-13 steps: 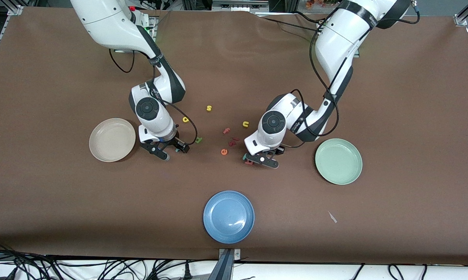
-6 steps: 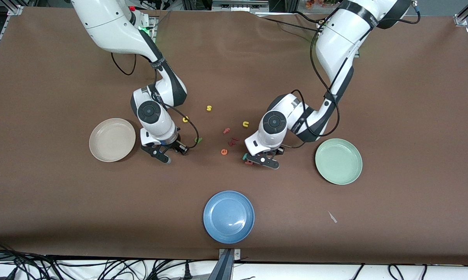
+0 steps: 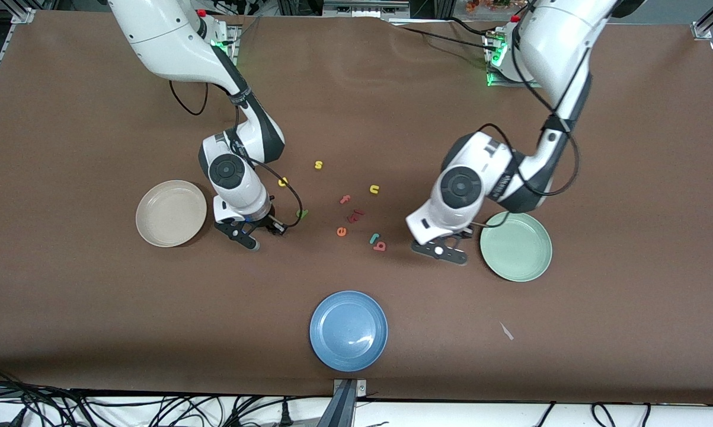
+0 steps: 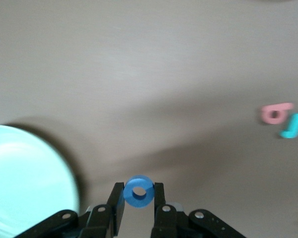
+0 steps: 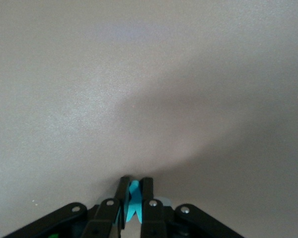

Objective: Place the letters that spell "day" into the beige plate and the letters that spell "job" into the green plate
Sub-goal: 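Release y on white plate with the right gripper while the left gripper drops o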

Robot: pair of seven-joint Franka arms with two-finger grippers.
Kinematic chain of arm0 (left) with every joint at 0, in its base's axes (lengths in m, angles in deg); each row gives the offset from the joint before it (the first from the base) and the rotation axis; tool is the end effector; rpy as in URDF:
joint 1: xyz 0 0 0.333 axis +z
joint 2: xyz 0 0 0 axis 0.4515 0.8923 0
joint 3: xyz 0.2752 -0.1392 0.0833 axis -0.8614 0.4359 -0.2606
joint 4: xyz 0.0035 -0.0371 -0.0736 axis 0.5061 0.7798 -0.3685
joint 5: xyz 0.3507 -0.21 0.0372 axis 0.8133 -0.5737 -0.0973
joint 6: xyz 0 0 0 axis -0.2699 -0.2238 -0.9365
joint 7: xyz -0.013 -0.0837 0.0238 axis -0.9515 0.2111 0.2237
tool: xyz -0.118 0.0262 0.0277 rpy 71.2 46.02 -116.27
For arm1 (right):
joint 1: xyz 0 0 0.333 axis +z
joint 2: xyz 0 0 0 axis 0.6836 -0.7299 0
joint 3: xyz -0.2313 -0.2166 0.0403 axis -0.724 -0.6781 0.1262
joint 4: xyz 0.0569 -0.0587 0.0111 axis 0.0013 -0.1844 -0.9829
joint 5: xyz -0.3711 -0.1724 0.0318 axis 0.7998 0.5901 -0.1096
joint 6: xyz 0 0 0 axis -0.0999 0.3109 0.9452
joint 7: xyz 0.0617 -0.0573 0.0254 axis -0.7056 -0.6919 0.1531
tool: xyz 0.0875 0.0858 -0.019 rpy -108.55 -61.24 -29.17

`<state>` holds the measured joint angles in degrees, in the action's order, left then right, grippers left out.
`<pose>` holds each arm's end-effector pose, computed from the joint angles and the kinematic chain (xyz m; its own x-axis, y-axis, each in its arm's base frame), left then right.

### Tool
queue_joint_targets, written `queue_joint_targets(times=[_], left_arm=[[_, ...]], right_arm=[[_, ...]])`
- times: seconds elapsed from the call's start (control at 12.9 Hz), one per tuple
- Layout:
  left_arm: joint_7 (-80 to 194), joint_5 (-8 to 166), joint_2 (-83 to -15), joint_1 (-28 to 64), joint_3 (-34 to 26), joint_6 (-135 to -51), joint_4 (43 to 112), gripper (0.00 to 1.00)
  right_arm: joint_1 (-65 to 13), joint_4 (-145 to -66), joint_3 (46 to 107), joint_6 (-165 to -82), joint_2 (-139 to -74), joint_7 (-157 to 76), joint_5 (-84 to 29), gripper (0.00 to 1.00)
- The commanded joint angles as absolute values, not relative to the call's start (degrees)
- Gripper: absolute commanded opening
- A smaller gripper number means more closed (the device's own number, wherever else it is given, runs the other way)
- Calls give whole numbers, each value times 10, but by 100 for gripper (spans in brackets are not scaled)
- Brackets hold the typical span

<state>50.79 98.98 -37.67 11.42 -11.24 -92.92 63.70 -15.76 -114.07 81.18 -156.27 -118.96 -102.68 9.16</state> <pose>0.6531 -0.2904 0.2594 0.9518 -0.2924 -0.0921 -0.2988 -0.9521 -0.0653 0.5893 0.2920 0.1508 0.8569 -0.5132 0.0481 -0.5103 -0.8579 -0.0600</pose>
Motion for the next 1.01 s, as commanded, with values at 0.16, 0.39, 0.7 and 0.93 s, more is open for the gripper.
queue_joint_targets(times=[0.16, 0.39, 0.7, 0.93], left_arm=[[630, 1003, -372, 215, -107, -920, 674, 0], [649, 1005, -359, 251, -108, -926, 708, 0], [650, 1004, -360, 260, -107, -926, 717, 100], [641, 1004, -378, 229, -94, -921, 702, 100]], right_arm=[[-157, -1070, 807, -1422, -1184, -1004, 86, 0], [-158, -1106, 787, -1385, -1138, -917, 87, 0], [-158, -1233, 734, -1391, -1028, -761, 88, 0], [-159, -1298, 655, -1396, -980, -603, 85, 0]])
